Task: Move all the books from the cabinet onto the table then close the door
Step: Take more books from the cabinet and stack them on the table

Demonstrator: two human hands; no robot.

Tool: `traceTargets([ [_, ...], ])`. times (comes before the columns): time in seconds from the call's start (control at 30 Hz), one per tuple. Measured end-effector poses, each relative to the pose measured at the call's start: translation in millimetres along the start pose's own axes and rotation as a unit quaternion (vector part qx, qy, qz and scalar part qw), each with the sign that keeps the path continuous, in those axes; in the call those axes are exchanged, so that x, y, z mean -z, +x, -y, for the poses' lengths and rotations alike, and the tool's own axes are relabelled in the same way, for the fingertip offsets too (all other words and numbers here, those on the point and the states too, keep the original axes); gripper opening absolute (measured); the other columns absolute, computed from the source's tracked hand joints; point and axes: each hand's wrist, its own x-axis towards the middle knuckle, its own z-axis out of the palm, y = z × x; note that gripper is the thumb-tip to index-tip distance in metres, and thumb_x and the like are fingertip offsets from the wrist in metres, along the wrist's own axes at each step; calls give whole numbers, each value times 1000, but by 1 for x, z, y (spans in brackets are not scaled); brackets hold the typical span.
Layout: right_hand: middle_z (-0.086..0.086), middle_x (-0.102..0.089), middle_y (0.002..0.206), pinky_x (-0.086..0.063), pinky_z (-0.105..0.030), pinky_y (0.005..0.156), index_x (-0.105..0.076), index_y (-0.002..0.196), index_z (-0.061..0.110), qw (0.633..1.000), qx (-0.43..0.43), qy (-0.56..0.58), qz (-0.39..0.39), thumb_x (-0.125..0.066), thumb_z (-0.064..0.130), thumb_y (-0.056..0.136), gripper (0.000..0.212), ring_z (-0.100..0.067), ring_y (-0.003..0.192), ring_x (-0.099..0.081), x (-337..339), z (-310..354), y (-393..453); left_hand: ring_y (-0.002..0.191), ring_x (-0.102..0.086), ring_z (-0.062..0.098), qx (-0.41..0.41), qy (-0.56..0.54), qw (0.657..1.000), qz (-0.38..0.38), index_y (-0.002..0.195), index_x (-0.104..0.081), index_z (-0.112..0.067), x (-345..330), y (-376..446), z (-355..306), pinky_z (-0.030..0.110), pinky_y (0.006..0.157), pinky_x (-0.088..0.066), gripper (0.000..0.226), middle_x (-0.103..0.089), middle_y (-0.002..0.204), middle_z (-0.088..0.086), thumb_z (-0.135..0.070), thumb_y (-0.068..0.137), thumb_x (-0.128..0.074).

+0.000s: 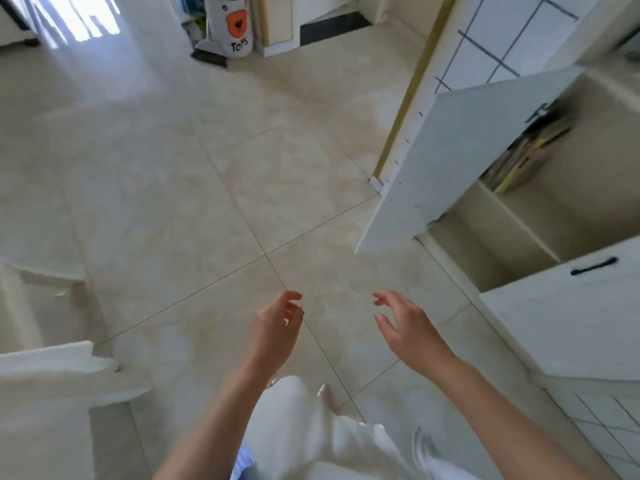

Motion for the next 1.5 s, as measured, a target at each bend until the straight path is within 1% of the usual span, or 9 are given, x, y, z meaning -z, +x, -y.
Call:
traceTargets([
  [0.17,0,-57,124,-39,-27,100,-49,132,13,995,-83,14,-53,-50,20,96,37,-17,118,-50,52,-61,20,80,-68,16,-43,22,994,93,104,-66,-24,-56,70,-54,43,79,-57,21,-70,80,-6,-10,89,-60],
  [0.5,6,-51,130,-35,-23,99,-42,138,18,973,-202,29,-112,-46,22,97,41,-13,123,-43,143,-142,82,86,-67,19,-158,96,957,223,109,-63,-24,-150,210,-176,36,81,-54,20,-72,89,-2,-17,91,-57],
  [0.63,6,-52,130,-34,-21,96,-44,135,18,965,-223,34,-133,-49,22,96,40,-13,123,-43,171,-172,99,85,-67,17,-194,118,938,263,111,-63,-25,-194,243,-220,33,76,-55,22,-72,89,-3,-17,92,-56],
  [0.8,3,-52,132,-36,-26,102,-45,135,17,962,-234,21,-139,-51,22,95,41,-17,126,-43,213,-224,118,84,-64,15,-203,133,922,302,111,-63,-25,-261,265,-265,34,73,-55,23,-69,88,-5,-17,92,-53],
  [1.0,-6,-47,136,-31,-24,98,-43,137,11,974,-199,-42,-102,-51,17,95,44,-23,127,-41,296,-304,155,81,-64,10,-166,132,933,289,108,-62,-34,-349,283,-315,27,73,-52,23,-69,87,-9,-22,90,-54],
  [1.17,-9,-45,136,-39,-39,101,-40,139,11,985,-134,-91,-60,-50,12,92,48,-28,127,-38,357,-379,211,78,-65,14,-156,107,949,251,111,-65,-19,-429,301,-350,30,82,-54,23,-72,89,-1,-12,90,-57],
  [1.3,-5,-41,142,-38,-38,103,-34,143,18,987,-114,-104,-44,-50,11,91,55,-25,129,-35,383,-418,266,76,-62,12,-145,90,957,235,111,-65,-16,-482,320,-369,28,81,-53,24,-70,95,-2,-9,90,-56],
  [1.4,-8,-39,145,-35,-36,106,-32,145,16,990,-84,-107,-45,-52,7,89,60,-26,132,-36,395,-440,301,85,-62,12,-137,93,957,237,113,-64,-17,-511,342,-374,27,85,-52,26,-69,103,-3,-8,88,-58],
  [1.5,-13,-42,140,-36,-35,102,-32,145,16,985,-105,-96,-98,-56,1,87,65,-30,124,-43,411,-466,338,104,-62,19,-140,117,952,246,120,-59,-16,-533,371,-379,35,93,-52,31,-65,118,1,-10,89,-59],
])
